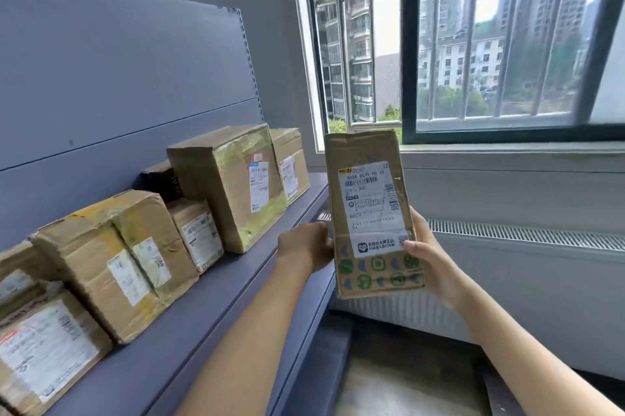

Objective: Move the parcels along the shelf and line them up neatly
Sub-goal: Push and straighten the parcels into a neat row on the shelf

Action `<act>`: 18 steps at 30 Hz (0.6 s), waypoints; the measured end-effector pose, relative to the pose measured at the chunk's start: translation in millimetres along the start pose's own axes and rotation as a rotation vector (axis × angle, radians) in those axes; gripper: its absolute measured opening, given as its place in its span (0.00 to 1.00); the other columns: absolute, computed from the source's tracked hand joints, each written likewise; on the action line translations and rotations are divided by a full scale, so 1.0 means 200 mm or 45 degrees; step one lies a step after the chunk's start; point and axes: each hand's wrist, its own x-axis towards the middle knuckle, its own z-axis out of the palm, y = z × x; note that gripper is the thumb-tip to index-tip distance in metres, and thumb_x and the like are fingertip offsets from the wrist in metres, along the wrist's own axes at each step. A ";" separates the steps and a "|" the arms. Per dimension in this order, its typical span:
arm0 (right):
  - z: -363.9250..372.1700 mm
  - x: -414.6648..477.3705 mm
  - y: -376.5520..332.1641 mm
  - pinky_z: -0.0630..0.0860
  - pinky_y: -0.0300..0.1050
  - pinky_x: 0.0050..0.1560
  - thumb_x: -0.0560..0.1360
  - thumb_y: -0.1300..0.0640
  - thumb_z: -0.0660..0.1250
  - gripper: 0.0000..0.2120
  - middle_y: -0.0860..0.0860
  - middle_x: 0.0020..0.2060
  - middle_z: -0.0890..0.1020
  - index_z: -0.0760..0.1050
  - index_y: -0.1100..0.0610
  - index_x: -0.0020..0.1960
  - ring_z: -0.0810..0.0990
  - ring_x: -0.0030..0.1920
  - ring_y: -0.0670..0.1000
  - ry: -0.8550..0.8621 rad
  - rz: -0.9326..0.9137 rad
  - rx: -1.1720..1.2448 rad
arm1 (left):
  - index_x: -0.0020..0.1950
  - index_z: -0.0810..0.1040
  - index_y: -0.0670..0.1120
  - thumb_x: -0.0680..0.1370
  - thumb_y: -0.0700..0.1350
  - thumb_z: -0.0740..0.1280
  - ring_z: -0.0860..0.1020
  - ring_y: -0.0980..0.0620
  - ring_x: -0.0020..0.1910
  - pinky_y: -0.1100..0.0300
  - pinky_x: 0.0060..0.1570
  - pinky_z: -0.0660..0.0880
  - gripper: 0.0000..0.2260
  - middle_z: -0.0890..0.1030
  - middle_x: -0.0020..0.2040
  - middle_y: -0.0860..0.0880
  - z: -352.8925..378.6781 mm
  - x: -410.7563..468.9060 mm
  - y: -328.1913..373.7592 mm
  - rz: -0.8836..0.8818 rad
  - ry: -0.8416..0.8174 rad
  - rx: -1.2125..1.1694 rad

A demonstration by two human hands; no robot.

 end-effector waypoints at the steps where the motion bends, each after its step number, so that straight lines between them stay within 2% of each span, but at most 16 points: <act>1: -0.07 0.03 -0.01 0.81 0.48 0.47 0.50 0.37 0.80 0.56 0.49 0.67 0.74 0.58 0.39 0.73 0.81 0.58 0.54 0.005 -0.007 0.010 | 0.58 0.75 0.48 0.79 0.48 0.55 0.77 0.41 0.57 0.54 0.51 0.71 0.13 0.78 0.58 0.45 -0.01 0.06 0.05 0.009 0.010 0.009; 5: -0.32 0.15 -0.07 0.81 0.49 0.47 0.48 0.37 0.81 0.56 0.49 0.67 0.73 0.60 0.40 0.72 0.81 0.58 0.54 0.027 -0.030 0.024 | 0.59 0.75 0.49 0.79 0.49 0.55 0.77 0.41 0.56 0.56 0.45 0.68 0.14 0.79 0.57 0.45 -0.02 0.28 0.24 0.011 0.044 -0.022; 9: -0.53 0.25 -0.07 0.81 0.48 0.46 0.47 0.37 0.81 0.60 0.50 0.68 0.72 0.57 0.42 0.74 0.81 0.58 0.52 0.034 -0.031 0.014 | 0.62 0.75 0.50 0.79 0.47 0.56 0.77 0.41 0.59 0.54 0.52 0.72 0.14 0.79 0.60 0.45 0.01 0.45 0.38 0.011 0.017 -0.084; 13: -0.70 0.37 0.00 0.80 0.51 0.50 0.50 0.36 0.80 0.57 0.48 0.69 0.72 0.58 0.41 0.74 0.79 0.61 0.53 0.046 0.000 0.010 | 0.60 0.77 0.49 0.78 0.44 0.56 0.76 0.42 0.59 0.54 0.52 0.73 0.14 0.79 0.60 0.45 0.07 0.60 0.47 0.009 -0.046 -0.082; 18: -0.85 0.57 0.11 0.76 0.60 0.58 0.52 0.37 0.80 0.55 0.48 0.68 0.73 0.58 0.39 0.73 0.79 0.62 0.55 0.042 0.044 0.031 | 0.60 0.76 0.51 0.79 0.45 0.56 0.75 0.41 0.61 0.52 0.53 0.72 0.13 0.78 0.61 0.44 0.12 0.81 0.47 0.015 -0.071 -0.092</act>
